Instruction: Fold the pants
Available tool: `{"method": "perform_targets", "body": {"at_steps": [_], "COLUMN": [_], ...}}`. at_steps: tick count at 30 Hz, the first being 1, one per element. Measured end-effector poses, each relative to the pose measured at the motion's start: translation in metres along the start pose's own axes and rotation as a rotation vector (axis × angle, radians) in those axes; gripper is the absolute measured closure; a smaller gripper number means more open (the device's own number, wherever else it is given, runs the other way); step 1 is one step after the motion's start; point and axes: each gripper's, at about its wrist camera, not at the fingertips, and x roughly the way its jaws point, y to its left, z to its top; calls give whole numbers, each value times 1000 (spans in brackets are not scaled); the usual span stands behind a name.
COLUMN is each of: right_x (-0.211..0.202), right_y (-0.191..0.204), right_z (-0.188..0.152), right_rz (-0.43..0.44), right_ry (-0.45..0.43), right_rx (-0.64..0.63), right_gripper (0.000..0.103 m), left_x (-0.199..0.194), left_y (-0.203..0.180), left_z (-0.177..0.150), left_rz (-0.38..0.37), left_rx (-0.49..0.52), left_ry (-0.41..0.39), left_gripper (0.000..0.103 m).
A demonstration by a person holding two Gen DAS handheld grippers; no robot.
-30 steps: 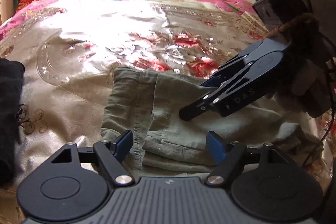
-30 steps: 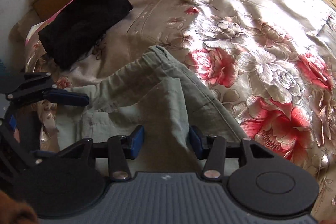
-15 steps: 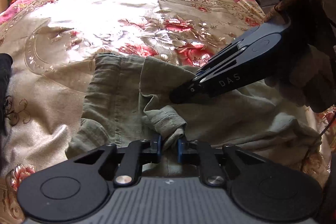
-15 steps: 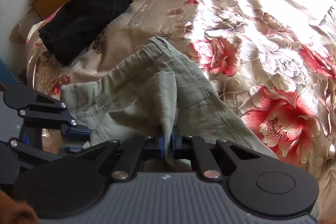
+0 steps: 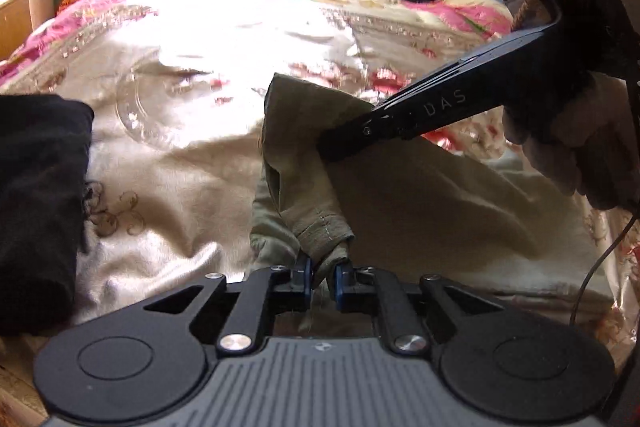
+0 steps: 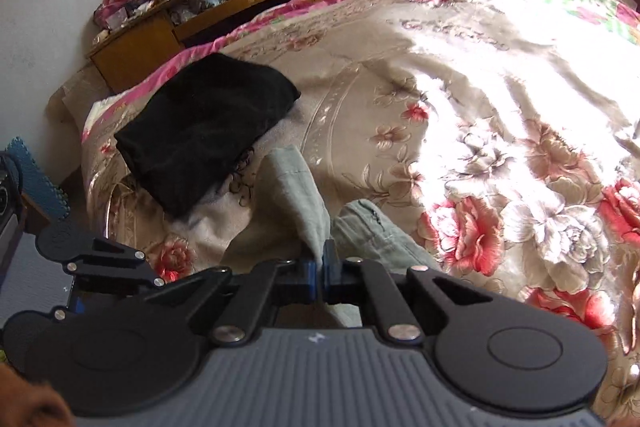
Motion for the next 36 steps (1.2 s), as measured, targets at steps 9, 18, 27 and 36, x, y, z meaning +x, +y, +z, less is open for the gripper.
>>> {"method": "perform_targets", "body": {"at_steps": [9,18,27,36], "right_x": [-17,-83,-134,-165], "right_y": [-8,-16,-89,-76], "right_z": [-22,-122,-199,-235], "right_rz": [-140,-298,-459,-537], "right_ry": [-67,-166,-238,-299], "right_rx": [20,256,614,708], "right_gripper": [69,66,68,66], "left_x": [-28,-13,14,28], "left_y": [-5,-37,-58,-83], "left_z": [-5,5,2,-1], "left_rz": [184,111,151,121], "left_rx": [126,170,257,345], "left_ry": [-61,-114,22,36], "left_gripper": [42,39,38,34]}}
